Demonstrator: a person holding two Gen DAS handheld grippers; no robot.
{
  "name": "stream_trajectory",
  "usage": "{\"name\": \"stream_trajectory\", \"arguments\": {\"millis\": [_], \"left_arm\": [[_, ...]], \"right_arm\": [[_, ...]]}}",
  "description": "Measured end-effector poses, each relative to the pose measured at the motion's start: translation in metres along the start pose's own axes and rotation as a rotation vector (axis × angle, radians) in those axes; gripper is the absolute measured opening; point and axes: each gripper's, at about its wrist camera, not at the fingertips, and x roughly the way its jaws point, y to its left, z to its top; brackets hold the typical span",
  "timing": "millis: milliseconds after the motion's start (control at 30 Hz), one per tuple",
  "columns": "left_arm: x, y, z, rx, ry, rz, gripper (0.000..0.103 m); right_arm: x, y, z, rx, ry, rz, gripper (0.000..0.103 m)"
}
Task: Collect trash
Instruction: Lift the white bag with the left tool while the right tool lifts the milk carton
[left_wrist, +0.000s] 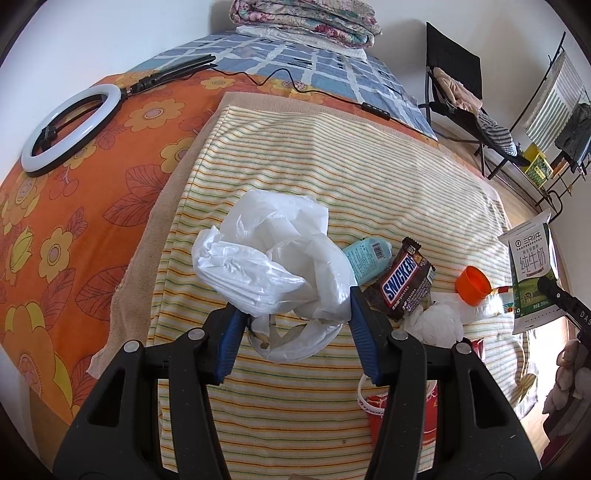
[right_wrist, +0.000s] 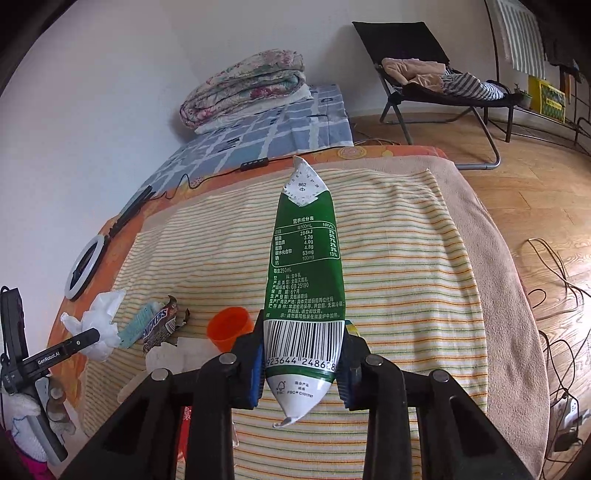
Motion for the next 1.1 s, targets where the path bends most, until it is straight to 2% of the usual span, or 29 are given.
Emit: {"name": "stream_trajectory", "arguments": {"millis": [267, 467, 833, 1100], "left_arm": [[-0.049, -0.011, -0.022, 0.064, -0.047, -0.034, 0.054], [-0.089, -0.012, -0.049, 0.101, -0.071, -0.058, 0.054], [-0.136, -0.019, -0.123, 0.159, -0.050, -0.107, 0.054], [-0.148, -0.031, -0.179, 0.202, 0.003, -0.147, 0.054]], "right_arm": [[-0.046, 0.026, -0.022, -0.083, -0.030, 0.025, 0.031], [-0.080, 0.042, -0.055, -0.126, -0.029, 0.060, 0.031], [-0.129, 0.062, -0.136, -0.184, 0.046, 0.134, 0.031], [-0.149, 0.083, -0.188, -0.248, 0.109, 0.185, 0.031]]}}
